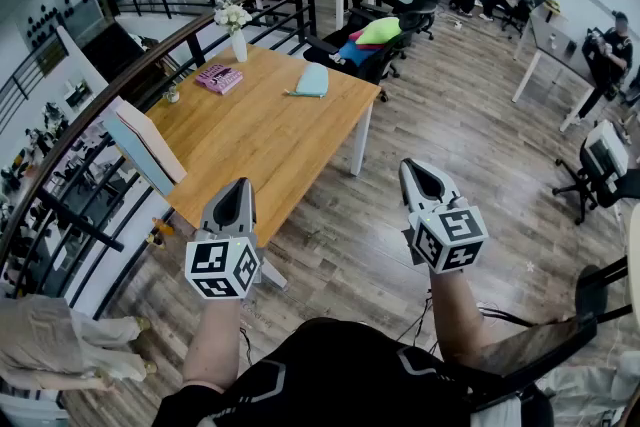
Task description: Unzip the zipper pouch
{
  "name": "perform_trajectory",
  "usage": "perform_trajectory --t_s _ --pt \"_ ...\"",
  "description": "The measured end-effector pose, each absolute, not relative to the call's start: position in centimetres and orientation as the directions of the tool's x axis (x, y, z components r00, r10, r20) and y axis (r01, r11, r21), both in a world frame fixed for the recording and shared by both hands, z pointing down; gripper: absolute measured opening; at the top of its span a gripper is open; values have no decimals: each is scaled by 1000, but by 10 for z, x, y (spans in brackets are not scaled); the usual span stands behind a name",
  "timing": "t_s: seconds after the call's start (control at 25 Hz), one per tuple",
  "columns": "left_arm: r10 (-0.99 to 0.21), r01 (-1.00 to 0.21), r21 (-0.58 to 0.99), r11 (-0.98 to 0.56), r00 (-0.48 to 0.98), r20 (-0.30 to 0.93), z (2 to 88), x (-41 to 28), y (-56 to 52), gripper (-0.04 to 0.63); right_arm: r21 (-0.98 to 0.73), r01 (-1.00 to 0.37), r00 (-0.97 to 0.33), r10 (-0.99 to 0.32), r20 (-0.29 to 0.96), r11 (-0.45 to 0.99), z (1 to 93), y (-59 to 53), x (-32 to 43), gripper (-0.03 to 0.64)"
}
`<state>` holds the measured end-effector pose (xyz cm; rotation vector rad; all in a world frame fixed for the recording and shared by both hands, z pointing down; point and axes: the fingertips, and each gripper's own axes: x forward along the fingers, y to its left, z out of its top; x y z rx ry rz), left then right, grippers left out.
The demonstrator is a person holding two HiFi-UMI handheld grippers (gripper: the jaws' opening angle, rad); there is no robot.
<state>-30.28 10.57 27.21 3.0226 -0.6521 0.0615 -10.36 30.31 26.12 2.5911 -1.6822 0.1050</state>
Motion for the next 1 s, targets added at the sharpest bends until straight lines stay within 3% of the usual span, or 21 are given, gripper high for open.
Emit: perform_trajectory --t_s 0.72,1.0 --pt "-404 -404 -15 -915 912 69 271 -296 119 29 -23 -922 385 -922 49 -386 256 311 -98 9" --pt "-394 -394 20 -919 919 22 262 -300 124 29 -8 -931 364 -930 44 -365 253 309 -103 9"
